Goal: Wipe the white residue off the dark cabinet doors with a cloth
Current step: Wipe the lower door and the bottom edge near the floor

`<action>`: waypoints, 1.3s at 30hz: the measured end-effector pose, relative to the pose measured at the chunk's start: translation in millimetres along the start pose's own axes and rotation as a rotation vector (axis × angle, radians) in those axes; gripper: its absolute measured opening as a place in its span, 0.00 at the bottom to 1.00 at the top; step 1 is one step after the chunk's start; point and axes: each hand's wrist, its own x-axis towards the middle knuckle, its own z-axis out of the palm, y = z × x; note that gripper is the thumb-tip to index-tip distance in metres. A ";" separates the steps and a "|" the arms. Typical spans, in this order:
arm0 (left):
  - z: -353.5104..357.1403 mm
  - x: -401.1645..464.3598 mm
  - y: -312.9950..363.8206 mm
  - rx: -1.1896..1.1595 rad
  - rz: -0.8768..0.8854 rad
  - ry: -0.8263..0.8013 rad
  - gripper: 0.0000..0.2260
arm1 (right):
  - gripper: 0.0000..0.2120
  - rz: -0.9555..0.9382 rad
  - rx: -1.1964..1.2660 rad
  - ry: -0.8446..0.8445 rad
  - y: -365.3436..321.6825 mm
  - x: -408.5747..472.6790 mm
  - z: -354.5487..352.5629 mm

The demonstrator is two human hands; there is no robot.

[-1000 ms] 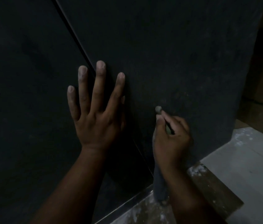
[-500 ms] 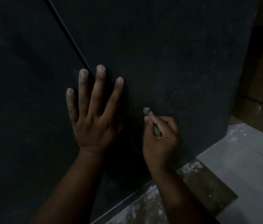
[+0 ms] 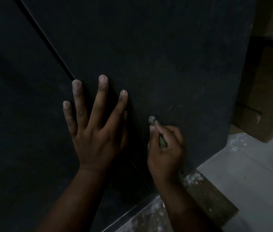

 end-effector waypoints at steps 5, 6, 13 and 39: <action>5.9 4.5 10.9 -0.029 -0.007 -0.027 0.19 | 0.10 -0.041 -0.029 -0.120 19.3 -1.2 -17.3; 7.1 4.8 11.2 -0.021 0.011 -0.023 0.19 | 0.09 -0.007 -0.037 -0.046 20.9 8.3 -15.9; 14.0 2.9 13.9 0.010 0.024 0.011 0.21 | 0.06 0.003 0.023 0.014 6.8 27.9 -0.3; 26.0 29.6 40.7 -0.026 0.100 -0.051 0.19 | 0.06 0.198 0.039 0.117 18.0 81.5 -12.3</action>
